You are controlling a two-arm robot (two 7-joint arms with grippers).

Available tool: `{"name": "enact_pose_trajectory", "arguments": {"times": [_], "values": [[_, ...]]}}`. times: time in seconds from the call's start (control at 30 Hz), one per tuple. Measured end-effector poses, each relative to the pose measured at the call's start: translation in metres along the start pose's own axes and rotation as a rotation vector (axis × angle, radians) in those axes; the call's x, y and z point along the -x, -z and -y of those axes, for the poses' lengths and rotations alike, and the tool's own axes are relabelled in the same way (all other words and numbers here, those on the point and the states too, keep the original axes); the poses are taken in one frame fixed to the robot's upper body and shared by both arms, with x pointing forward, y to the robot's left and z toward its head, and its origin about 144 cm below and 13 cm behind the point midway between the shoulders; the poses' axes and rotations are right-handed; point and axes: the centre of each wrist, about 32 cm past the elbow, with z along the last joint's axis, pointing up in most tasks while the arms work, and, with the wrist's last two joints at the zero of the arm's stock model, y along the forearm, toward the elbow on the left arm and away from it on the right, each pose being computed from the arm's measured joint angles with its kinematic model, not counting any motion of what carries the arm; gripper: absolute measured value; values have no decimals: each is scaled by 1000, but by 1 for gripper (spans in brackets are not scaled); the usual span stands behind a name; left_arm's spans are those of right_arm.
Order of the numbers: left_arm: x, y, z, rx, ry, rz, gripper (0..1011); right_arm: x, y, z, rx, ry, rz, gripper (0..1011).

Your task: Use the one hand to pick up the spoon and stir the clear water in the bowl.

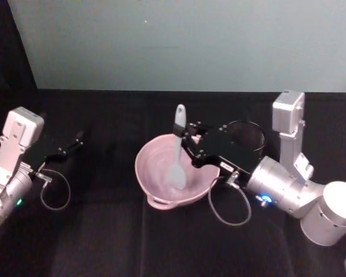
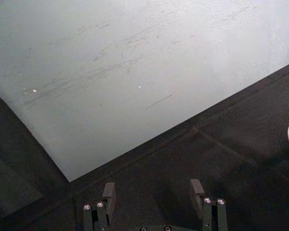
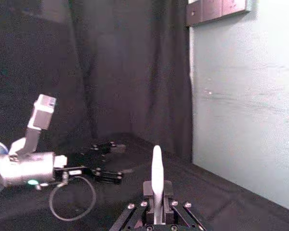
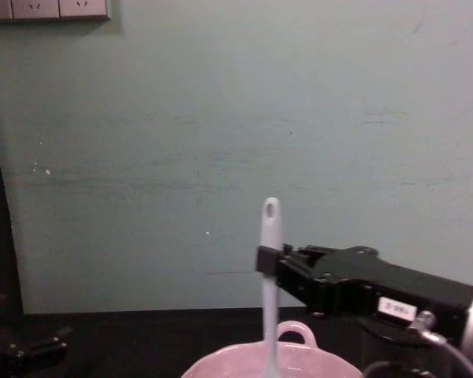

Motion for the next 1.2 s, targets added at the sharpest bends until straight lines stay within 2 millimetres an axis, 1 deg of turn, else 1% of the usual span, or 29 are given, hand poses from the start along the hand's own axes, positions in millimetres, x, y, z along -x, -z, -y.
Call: {"name": "enact_pose_trajectory", "arguments": {"times": [0.1,0.3,0.4,0.43,0.53,0.67,0.83,0.93,1.03,1.07,1.2], "values": [[0,0,0,0,0,0,1011,4,2,-9,-1,-22,-23,111],[0,0,0,0,0,0,1011,5,9,-27,6,-39,-18,110],[0,0,0,0,0,0,1011,1,12,-39,5,-20,5,110],[0,0,0,0,0,0,1011,1,12,-39,5,-20,5,110],[0,0,0,0,0,0,1011,-7,17,-49,-7,41,40,110],[0,0,0,0,0,0,1011,-18,19,-51,-11,103,59,110],[0,0,0,0,0,0,1011,-28,18,-44,-11,137,77,110],[0,0,0,0,0,0,1011,-33,17,-33,-6,143,94,110],[0,0,0,0,0,0,1011,-33,16,-20,4,134,101,110],[0,0,0,0,0,0,1011,-32,14,-14,7,128,99,110],[0,0,0,0,0,0,1011,-26,12,-1,8,105,93,110]]}}
